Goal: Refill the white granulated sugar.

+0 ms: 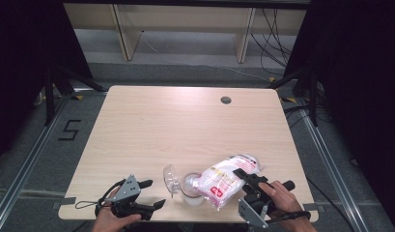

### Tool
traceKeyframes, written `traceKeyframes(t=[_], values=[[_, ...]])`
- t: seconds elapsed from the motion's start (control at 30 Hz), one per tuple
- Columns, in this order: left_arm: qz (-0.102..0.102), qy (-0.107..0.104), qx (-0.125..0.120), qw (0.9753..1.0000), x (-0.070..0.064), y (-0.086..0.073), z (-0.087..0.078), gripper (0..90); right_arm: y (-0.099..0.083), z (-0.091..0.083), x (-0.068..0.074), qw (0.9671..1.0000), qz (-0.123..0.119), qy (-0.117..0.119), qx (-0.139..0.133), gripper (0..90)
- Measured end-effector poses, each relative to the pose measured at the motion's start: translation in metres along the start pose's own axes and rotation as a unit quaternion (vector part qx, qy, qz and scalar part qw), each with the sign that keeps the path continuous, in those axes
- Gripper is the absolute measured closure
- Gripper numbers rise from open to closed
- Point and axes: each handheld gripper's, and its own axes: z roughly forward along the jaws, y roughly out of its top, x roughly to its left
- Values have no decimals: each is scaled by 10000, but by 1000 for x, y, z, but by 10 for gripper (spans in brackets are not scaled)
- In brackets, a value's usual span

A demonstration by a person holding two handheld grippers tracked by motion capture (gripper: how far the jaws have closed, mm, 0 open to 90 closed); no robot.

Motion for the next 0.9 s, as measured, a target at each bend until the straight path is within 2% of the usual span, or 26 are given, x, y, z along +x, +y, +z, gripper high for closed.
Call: traceKeyframes(t=[0.03, 0.1, 0.13, 0.2, 0.23, 0.3, 0.33, 0.37, 0.4, 0.43, 0.47, 0.5, 0.53, 0.57, 0.6, 0.67, 0.7, 0.8, 0.87, 0.9], values=[[24, -2, 16, 10000, 0, 0, 0, 201, 0, 1, -1, 9999, -85, 18, -103, 760], [22, -2, 18, 10000, 0, 0, 0, 201, 0, 1, -1, 9999, -77, 41, -98, 760], [24, -5, 19, 10000, 0, 0, 0, 201, -1, 3, 2, 9996, 128, 131, -218, 761], [30, -24, 9, 10000, 0, 0, 0, 201, -1, 4, 4, 9996, 157, 130, -215, 762], [21, -27, 17, 10000, 0, 0, 0, 201, -2, 3, 6, 9989, 382, 190, -186, 763], [12, -13, -25, 10000, 0, 0, 0, 201, -4, 2, 6, 9987, 454, 130, -175, 765], [12, -13, -25, 10000, 0, 0, 0, 201, -4, 2, 6, 9987, 454, 130, -175, 765], [15, -12, 11, 10000, 0, 0, 0, 201, -4, 2, 3, 9995, 218, 106, -210, 765], [16, -3, 19, 10000, 0, 0, 0, 201, -5, 3, 3, 9991, 286, 159, -277, 766], [18, -10, 41, 10000, 0, 0, -1, 201, -6, 1, 7, 9976, 627, 182, -224, 768], [18, -10, 41, 10000, 0, 0, -1, 201, -6, 1, 7, 9976, 627, 182, -224, 768], [25, -25, 52, 10000, 1, 0, -1, 201, -7, 3, 4, 9985, 385, 180, -337, 769], [28, -4, 29, 10000, 0, 0, -1, 201, -8, 2, 4, 9988, 354, 139, -324, 770], [21, -6, 24, 10000, 0, 0, -1, 201, -9, 3, 4, 9979, 497, 172, -379, 771], [26, -27, 40, 10000, 1, 0, -1, 201, -9, 3, 3, 9982, 420, 148, -402, 771], [-10, -5, 0, 10000, 0, 0, 0, 201, -11, 3, 4, 9978, 512, 174, -382, 773], [29, -12, 15, 10000, 1, 0, -1, 201, -12, 3, 6, 9964, 741, 186, -373, 773], [28, -26, 49, 10000, 1, 0, -1, 201, -15, 3, 6, 9963, 750, 152, -382, 775], [-19, -1, -15, 10000, 0, 0, 0, 201, -15, 4, 5, 9966, 701, 192, -382, 776], [3, 1, 6, 10000, 0, 0, 0, 201, -17, 4, 5, 9959, 766, 188, -438, 777]])
